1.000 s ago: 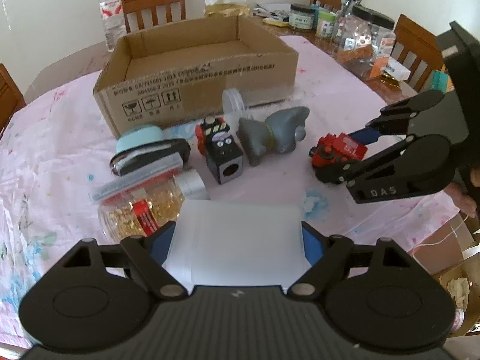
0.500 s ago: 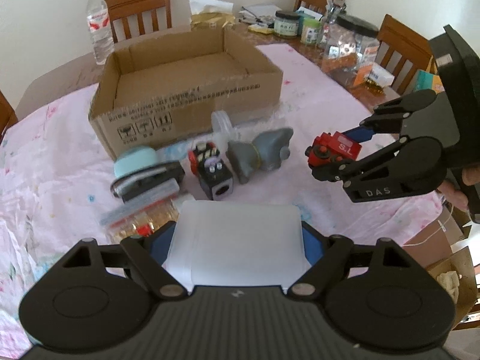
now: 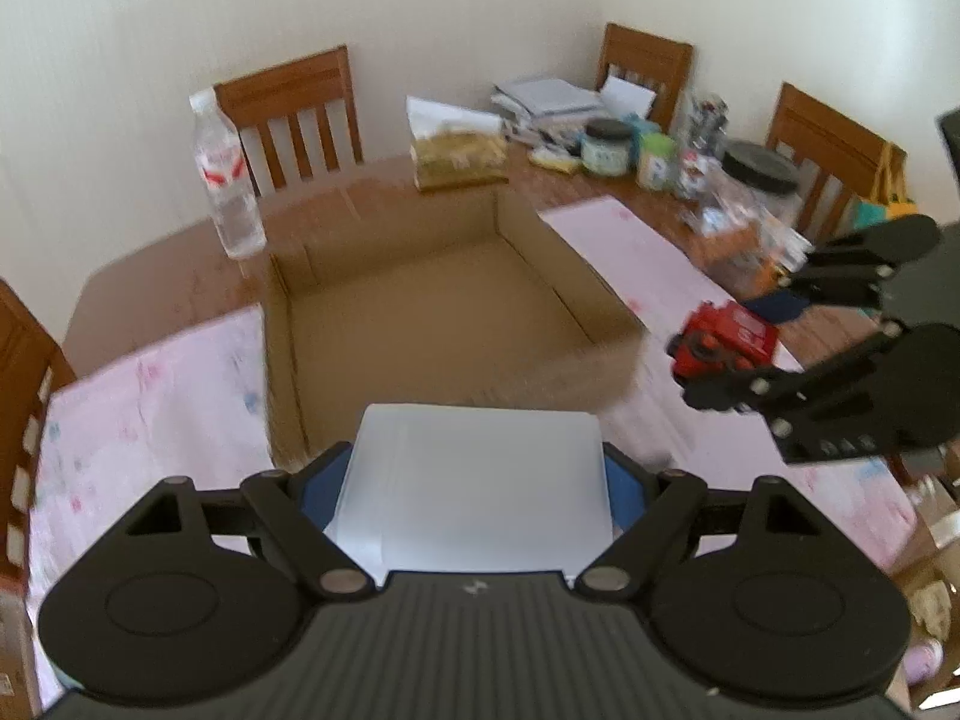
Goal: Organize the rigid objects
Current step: 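Carry the white box into the cardboard box and open the left tool while the right tool carries the train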
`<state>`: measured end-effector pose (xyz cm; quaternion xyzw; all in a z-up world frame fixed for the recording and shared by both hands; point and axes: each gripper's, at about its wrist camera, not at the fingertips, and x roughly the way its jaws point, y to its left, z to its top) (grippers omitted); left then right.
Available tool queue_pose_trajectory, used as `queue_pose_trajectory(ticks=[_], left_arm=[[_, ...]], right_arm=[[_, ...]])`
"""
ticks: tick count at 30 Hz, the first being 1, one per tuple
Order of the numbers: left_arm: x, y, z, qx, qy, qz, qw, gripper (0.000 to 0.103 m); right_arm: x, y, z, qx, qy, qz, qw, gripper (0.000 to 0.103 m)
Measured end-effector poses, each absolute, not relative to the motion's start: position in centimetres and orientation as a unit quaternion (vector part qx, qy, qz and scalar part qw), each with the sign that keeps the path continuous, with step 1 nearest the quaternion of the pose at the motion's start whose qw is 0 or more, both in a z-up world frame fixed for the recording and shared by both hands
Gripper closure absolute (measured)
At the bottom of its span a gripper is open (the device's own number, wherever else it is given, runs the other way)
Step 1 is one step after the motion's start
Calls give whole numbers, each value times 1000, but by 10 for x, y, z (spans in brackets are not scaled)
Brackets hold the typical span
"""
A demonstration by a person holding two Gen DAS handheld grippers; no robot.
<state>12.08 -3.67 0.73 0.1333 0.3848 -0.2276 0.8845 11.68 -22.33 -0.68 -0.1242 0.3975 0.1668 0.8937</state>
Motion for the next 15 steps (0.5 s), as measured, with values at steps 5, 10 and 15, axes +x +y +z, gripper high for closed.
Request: queue_pose_trajectory(ticks=[5,10,15], left_arm=[[172,-38,14,139,372,-222,890,19],[220,-38,8,148,371,-219,890,19],[266,-39,-8,149,382,-219,886,19]], right_arm=[[147,-219,4,-119,382,159,902,48],[178,-216,3,-110,386,145,904,48],[206,-214,-2,-99,398,128,903,48]])
